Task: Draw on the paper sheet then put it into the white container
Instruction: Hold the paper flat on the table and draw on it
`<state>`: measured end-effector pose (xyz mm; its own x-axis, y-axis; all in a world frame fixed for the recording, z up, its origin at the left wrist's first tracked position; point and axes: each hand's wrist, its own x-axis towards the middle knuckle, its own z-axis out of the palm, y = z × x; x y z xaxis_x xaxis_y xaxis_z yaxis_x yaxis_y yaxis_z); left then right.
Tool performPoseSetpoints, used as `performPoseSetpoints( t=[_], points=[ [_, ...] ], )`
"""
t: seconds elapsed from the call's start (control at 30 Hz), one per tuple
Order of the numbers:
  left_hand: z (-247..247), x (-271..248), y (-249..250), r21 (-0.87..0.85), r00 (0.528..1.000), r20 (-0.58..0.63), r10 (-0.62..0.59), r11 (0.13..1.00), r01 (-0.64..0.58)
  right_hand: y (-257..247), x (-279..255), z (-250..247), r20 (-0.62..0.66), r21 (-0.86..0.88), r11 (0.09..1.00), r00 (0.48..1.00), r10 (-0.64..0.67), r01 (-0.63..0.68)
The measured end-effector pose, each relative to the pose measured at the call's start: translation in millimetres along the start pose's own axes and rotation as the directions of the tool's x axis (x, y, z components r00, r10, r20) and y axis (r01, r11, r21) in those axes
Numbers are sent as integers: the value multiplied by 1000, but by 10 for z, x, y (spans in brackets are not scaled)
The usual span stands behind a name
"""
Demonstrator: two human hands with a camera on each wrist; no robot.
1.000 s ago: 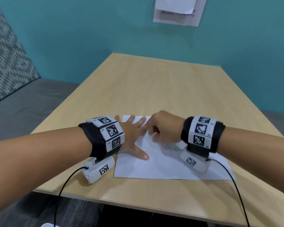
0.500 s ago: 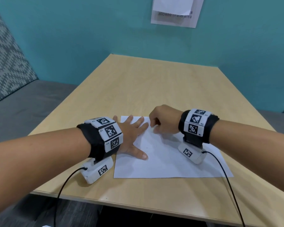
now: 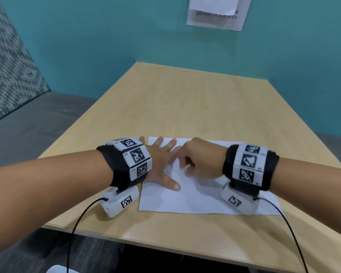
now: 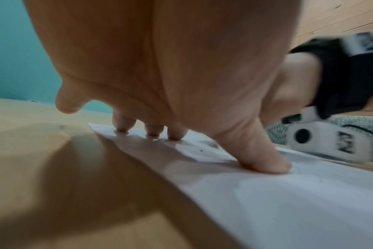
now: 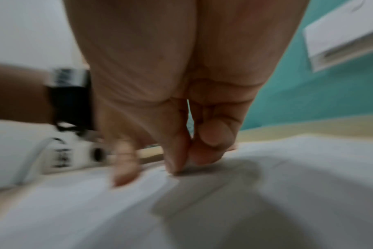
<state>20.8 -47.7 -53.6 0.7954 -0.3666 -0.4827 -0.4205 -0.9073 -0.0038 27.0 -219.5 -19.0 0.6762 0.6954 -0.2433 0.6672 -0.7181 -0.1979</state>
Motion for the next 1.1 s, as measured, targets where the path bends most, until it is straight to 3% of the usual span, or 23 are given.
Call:
performPoseSetpoints(
  t=[0.07,0.23,0.37,0.53,0.7,0.83,1.0,1.1],
  points=[
    [-1,7,-2,-8,1000,1,-1,1000,1,-47,-34,20,24,31,999,999,-39,39],
    [-3,21,23,29,1000,1,-30,999,30,194,76,-118,-82,3,997,993,81,-81],
    [0,19,-7,-15,1000,-2,-7,1000,7,-62,-47,25,28,22,998,998,-52,51],
    [21,46,-4,19,1000,-18,-20,1000,20,216,90,-126,-63,18,992,990,125,-124],
    [27,58,-25,18,1000,-18,-15,1000,15,-19,-66,18,18,0,1000,1000,-14,14],
    [11,51,-5,28,1000,-14,-27,999,28,187,39,-84,-72,-15,995,993,92,-94],
    [15,45,-23,24,1000,-6,-26,999,26,35,-79,63,25,-7,1000,1000,-12,12],
    [12,51,-19,42,999,-13,-37,998,38,186,0,-40,-67,-34,998,997,42,-45]
  ],
)
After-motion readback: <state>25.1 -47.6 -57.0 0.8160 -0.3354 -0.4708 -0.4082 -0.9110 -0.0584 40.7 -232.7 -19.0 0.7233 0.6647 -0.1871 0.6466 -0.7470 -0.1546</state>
